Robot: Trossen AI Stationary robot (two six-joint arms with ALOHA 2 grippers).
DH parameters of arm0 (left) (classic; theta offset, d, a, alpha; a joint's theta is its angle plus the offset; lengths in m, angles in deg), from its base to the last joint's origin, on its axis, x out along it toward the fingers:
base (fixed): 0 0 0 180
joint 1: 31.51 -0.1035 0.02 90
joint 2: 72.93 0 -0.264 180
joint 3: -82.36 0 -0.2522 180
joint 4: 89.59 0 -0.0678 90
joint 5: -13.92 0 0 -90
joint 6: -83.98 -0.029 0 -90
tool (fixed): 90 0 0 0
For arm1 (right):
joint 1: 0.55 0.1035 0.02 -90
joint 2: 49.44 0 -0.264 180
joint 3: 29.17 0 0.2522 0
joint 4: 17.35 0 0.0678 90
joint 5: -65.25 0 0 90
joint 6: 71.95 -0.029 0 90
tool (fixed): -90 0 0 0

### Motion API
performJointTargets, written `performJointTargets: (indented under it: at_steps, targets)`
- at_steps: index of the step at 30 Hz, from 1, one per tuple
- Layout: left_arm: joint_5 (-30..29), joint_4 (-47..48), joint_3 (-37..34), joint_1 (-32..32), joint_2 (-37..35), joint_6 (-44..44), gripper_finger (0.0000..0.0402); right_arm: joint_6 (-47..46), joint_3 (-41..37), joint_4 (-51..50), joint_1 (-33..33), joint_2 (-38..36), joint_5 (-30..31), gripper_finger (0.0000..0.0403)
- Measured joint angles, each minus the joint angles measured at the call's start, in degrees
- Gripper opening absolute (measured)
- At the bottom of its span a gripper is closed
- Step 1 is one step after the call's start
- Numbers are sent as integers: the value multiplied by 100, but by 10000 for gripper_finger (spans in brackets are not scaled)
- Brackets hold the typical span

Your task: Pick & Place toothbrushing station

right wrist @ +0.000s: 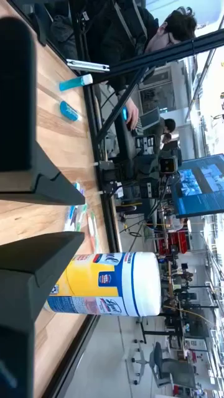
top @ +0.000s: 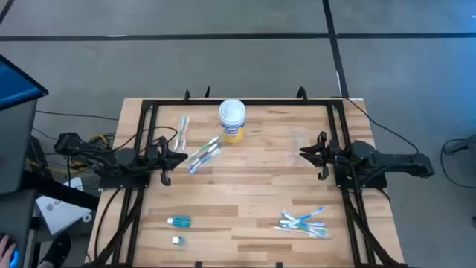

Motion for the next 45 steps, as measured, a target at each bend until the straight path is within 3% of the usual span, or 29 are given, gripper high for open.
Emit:
performJointTargets:
  at_steps: [10,17,27,33,36,45]
  targets:
    - [-1,-4,-1,0,0,4,21,0,-1,0,0,0,0,71]
    - [-122,-19,0,-1,0,519,21,0,0,0,0,0,0,71]
    - [-1797,608,507,-2,624,1019,21,0,0,0,-2,0,22,71]
    - [-2390,1903,1175,-437,1561,1892,21,0,-1,0,-2,0,140,71]
    - [-2207,2405,1354,-961,1919,2431,21,0,-1,0,-1,0,250,71]
    - [-535,2624,1583,-2948,2580,2568,26,0,0,2,-2,0,326,71]
